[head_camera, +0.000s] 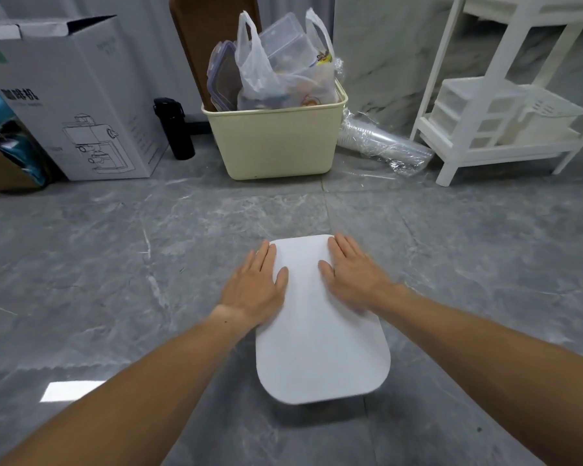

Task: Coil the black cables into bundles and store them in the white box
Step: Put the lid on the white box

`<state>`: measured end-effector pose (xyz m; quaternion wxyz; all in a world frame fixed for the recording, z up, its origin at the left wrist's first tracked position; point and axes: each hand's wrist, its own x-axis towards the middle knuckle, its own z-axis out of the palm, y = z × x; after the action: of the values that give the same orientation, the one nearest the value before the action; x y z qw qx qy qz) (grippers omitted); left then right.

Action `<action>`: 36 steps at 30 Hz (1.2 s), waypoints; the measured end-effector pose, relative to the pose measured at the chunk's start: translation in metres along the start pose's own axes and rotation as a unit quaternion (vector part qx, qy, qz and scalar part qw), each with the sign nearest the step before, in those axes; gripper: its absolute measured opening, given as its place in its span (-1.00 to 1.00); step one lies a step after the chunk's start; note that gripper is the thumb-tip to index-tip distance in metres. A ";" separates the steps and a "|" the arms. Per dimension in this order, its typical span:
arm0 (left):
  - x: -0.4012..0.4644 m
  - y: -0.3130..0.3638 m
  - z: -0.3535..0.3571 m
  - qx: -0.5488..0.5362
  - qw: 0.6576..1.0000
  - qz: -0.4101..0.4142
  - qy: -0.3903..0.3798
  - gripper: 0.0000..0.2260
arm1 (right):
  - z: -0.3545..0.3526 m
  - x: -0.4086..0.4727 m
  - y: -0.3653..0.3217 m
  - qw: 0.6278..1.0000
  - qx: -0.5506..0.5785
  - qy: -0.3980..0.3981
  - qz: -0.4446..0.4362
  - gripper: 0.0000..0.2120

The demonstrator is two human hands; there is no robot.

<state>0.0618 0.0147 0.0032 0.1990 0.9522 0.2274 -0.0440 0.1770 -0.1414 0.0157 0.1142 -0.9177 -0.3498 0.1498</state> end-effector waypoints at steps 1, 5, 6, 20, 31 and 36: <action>0.002 0.000 0.001 -0.009 1.000 0.000 0.000 -0.45 | 0.000 0.002 0.000 1.000 0.006 0.000 0.001 -0.42; 0.011 -0.003 0.002 -0.034 0.999 -0.002 -0.009 -0.45 | 0.002 0.008 0.001 1.000 0.027 -0.010 0.002 -0.42; 0.013 -0.003 0.002 -0.033 0.999 -0.004 -0.012 -0.45 | 0.003 0.009 0.001 1.000 0.028 -0.014 0.002 -0.43; 0.032 0.016 -0.012 0.041 0.997 0.060 0.014 -0.72 | -0.013 0.027 -0.008 0.999 0.001 -0.012 -0.030 -0.67; 0.050 0.030 -0.016 0.036 0.996 0.023 -0.082 -0.68 | -0.039 0.041 -0.031 0.991 -0.088 -0.097 0.026 -0.71; 0.043 0.032 -0.020 0.035 0.995 0.025 -0.092 -0.61 | -0.036 0.038 -0.028 0.988 -0.086 -0.126 0.018 -0.56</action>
<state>0.1147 0.0147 0.0249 0.1869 0.9559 0.1823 -0.1345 0.1994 -0.0994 0.0505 -0.0130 -0.9041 -0.3560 0.2359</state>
